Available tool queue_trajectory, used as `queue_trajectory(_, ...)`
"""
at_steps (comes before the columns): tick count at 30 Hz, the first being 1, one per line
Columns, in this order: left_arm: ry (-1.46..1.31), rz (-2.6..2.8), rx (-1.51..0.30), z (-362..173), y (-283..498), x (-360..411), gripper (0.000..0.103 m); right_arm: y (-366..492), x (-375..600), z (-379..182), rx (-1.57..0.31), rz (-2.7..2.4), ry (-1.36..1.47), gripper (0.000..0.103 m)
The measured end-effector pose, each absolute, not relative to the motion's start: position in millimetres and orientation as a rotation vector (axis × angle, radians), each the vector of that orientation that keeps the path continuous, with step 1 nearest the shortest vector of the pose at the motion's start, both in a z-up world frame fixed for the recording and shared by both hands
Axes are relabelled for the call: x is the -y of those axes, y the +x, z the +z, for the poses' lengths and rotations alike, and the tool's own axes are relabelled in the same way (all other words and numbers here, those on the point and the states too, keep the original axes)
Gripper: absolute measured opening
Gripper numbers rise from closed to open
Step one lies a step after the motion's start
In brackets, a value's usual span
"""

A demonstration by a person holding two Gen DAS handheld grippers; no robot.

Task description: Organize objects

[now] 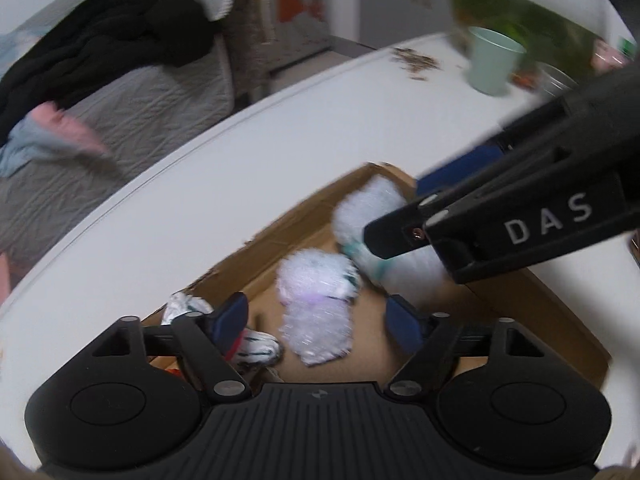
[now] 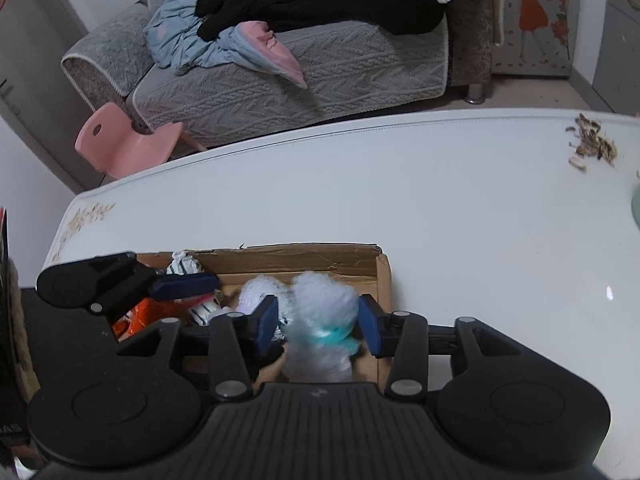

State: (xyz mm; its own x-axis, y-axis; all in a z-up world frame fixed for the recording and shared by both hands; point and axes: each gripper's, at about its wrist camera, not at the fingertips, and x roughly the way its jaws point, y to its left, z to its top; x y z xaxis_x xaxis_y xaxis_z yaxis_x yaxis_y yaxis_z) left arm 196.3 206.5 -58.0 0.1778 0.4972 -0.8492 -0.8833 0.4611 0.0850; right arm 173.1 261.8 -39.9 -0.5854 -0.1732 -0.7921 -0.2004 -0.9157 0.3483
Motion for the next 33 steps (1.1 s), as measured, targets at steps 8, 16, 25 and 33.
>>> queue_trajectory(8, -0.447, 0.969, -1.030, -54, 196, -197, 0.084, 187, -252, -24, -0.360, 2.881, -1.604, 0.051)
queue_trajectory(16, -0.435, 0.989, -1.050, -46, 193, -189, 0.084, 181, -237, -33, -0.261, 2.869, -1.678, 0.051)
queue_trajectory(25, -0.472, 1.095, -1.009, 7, 156, -112, 0.091, 220, -234, -14, -0.292, 2.879, -1.621, 0.052)
queue_trajectory(33, -0.648, 1.172, -1.109, 23, 103, 12, 0.097, 316, -201, 33, -0.368, 2.979, -1.371, 0.093)
